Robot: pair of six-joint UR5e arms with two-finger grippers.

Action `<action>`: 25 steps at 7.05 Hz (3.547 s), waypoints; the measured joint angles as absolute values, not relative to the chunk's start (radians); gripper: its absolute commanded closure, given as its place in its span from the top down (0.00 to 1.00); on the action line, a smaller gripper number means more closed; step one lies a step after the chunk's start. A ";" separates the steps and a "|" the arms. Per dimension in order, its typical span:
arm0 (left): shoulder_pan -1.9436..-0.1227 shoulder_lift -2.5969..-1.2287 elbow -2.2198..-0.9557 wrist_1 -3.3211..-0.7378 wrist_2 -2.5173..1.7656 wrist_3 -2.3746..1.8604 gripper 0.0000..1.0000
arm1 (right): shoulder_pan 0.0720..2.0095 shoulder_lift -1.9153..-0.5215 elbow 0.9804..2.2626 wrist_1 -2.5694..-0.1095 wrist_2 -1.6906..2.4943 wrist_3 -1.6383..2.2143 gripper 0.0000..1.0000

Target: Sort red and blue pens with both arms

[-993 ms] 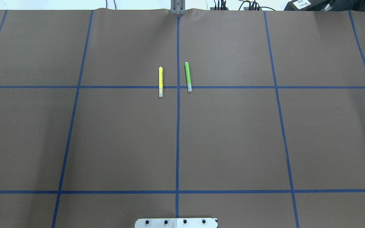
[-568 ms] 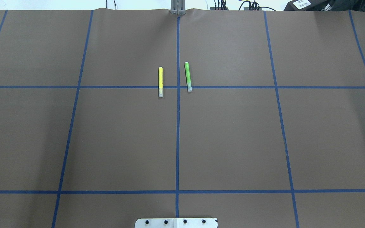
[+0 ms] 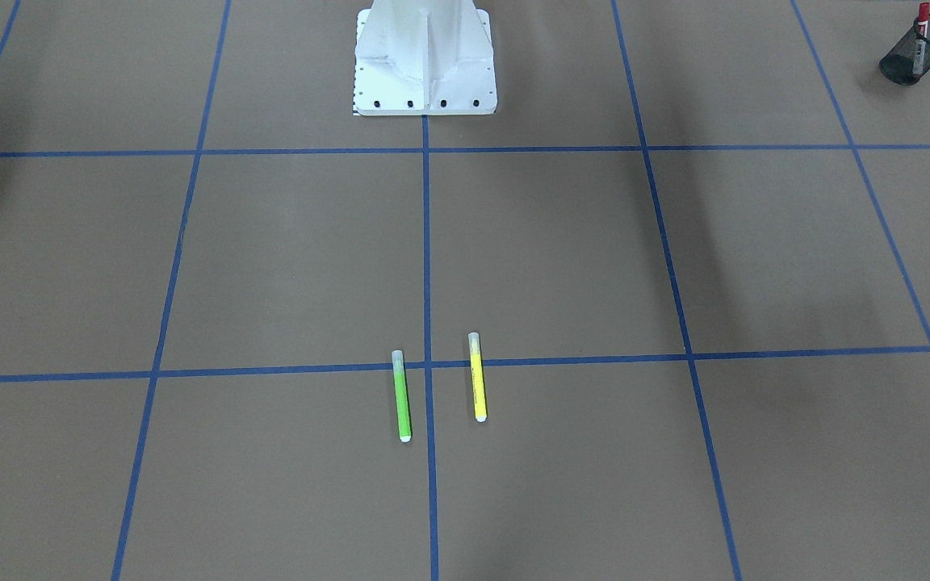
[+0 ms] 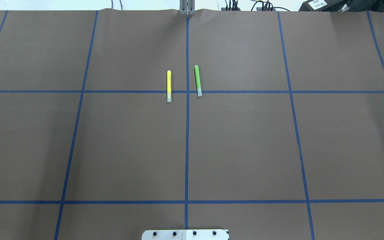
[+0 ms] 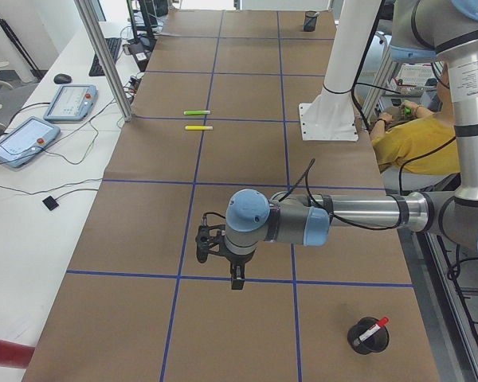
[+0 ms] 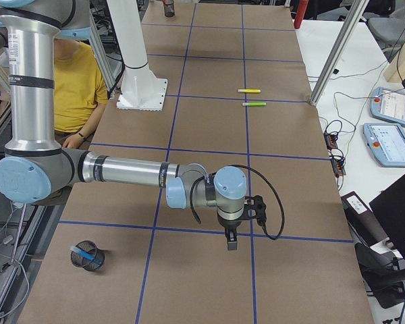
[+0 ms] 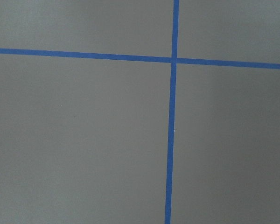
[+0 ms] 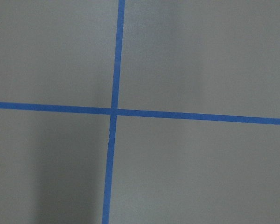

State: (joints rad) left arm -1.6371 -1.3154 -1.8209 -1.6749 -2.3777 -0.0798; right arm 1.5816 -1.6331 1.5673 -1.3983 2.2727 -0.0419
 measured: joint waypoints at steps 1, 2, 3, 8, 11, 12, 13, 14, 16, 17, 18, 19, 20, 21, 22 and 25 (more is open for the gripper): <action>-1.637 -1.314 -1.819 -1.676 -2.378 -0.080 0.99 | 1.582 -1.644 1.568 -1.397 2.276 -0.050 0.99; -1.637 -1.312 -1.817 -1.679 -2.379 -0.080 0.99 | 1.582 -1.666 1.565 -1.368 2.287 -0.058 0.99; -1.637 -1.310 -1.815 -1.681 -2.380 -0.080 0.99 | 1.582 -1.687 1.554 -1.301 2.289 -0.063 0.99; -1.637 -1.308 -1.806 -1.686 -2.383 -0.079 0.99 | 1.579 -1.715 1.541 -1.250 2.228 -0.064 0.99; -1.635 -1.310 -1.797 -1.687 -2.384 -0.077 0.99 | 1.587 -1.714 1.692 -1.560 2.278 -0.062 0.99; -1.635 -1.310 -1.795 -1.687 -2.384 -0.077 0.99 | 1.587 -1.714 1.723 -1.605 2.279 -0.066 0.99; -1.635 -1.310 -1.793 -1.687 -2.385 -0.077 0.99 | 1.587 -1.712 1.734 -1.620 2.280 -0.068 0.99; -1.635 -1.310 -1.791 -1.687 -2.386 -0.076 0.99 | 1.587 -1.709 1.739 -1.625 2.283 -0.069 0.99; -1.634 -1.311 -1.787 -1.687 -2.387 -0.075 0.99 | 1.586 -1.706 1.745 -1.627 2.287 -0.069 0.99; -1.635 -1.311 -1.787 -1.687 -2.388 -0.075 0.99 | 1.586 -1.705 1.750 -1.628 2.288 -0.069 0.99; -1.634 -1.311 -1.787 -1.687 -2.388 -0.075 0.99 | 1.586 -1.705 1.757 -1.629 2.288 -0.069 0.99; -1.634 -1.312 -1.787 -1.688 -2.388 -0.075 0.99 | 1.586 -1.704 1.760 -1.629 2.289 -0.069 0.99; -1.634 -1.313 -1.787 -1.688 -2.388 -0.075 0.99 | 1.586 -1.704 1.762 -1.629 2.289 -0.069 0.99; -1.635 -1.313 -1.787 -1.689 -2.388 -0.075 0.99 | 1.586 -1.704 1.762 -1.628 2.289 -0.069 0.99; -1.635 -1.315 -1.787 -1.689 -2.388 -0.076 0.99 | 1.586 -1.704 1.763 -1.629 2.289 -0.069 0.99; -1.634 -1.316 -1.787 -1.689 -2.390 -0.077 0.99 | 1.585 -1.704 1.766 -1.628 2.290 -0.069 0.99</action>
State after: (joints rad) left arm -1.6338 -1.3160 -1.7871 -1.6889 -2.3897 -0.0766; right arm 1.5851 -1.7042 1.7665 -1.6278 2.2902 -0.0690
